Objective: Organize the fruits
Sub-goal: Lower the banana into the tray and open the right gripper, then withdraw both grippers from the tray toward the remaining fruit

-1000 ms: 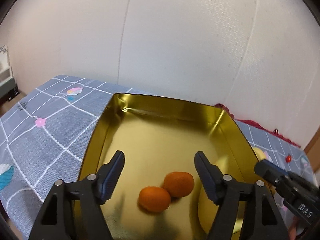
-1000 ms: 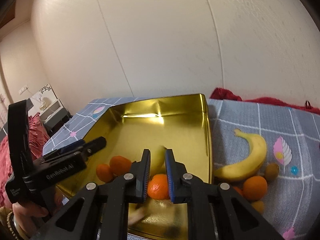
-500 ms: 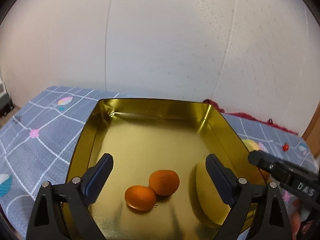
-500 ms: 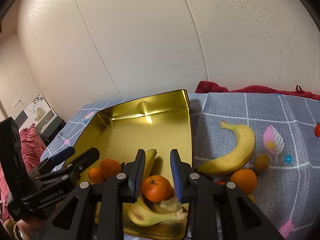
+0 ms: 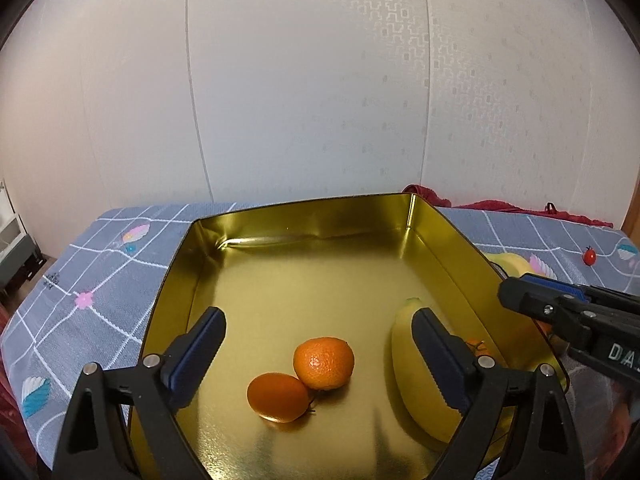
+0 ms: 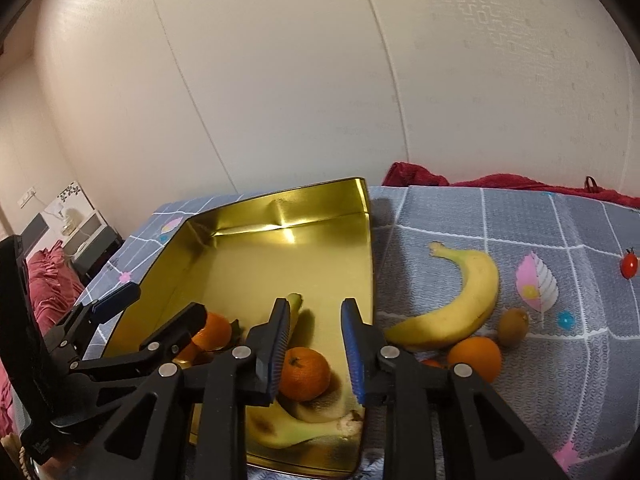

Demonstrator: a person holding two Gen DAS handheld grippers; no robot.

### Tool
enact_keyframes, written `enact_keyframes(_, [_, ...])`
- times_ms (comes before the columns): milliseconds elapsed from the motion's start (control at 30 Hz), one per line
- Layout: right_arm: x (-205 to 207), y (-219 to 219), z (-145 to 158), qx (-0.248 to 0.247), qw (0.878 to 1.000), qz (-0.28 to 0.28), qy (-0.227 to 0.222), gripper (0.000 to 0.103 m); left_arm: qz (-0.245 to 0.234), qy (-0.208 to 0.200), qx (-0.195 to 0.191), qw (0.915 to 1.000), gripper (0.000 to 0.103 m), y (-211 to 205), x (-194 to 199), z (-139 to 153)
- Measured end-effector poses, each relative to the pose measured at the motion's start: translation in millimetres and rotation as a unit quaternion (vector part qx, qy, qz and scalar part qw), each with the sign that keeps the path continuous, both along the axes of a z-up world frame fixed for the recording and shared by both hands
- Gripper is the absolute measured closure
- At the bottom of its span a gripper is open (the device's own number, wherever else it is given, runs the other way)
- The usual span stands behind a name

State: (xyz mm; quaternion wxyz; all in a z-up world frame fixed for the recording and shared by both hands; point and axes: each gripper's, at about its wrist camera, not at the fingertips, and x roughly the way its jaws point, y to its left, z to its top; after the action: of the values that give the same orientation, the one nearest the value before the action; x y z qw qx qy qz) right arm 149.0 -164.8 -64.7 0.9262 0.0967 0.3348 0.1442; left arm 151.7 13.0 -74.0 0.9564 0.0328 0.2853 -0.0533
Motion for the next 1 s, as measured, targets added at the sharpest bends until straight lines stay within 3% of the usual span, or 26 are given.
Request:
enact_keyframes(467, [-7, -57, 1, 0.027, 0.996, -0.082, 0.012, 0.073, -0.003, -0.002, 0.006, 1.0, 0.008, -11, -3, -3])
enact_keyframes(633, [-10, -91, 0, 0.046, 0.985, -0.164, 0.022, 0.071, -0.016, -0.01, -0.008, 0.9998, 0.006, -12, -6, 0])
enact_keyframes(767, [-11, -125, -9, 0.035, 0.967, -0.245, 0.06, 0.071, -0.05, -0.022, -0.036, 0.9978, 0.001, -13, -13, 6])
enact_keyframes(867, [-14, -146, -15, 0.051, 0.959, -0.266, 0.078, 0.071, -0.072, -0.022, -0.058, 0.9954, 0.0, -14, -15, 8])
enact_keyframes(1000, [-19, -150, -18, 0.054, 0.963, -0.249, 0.085, 0.071, -0.092, -0.02, -0.063, 0.9936, 0.0, -22, -16, 9])
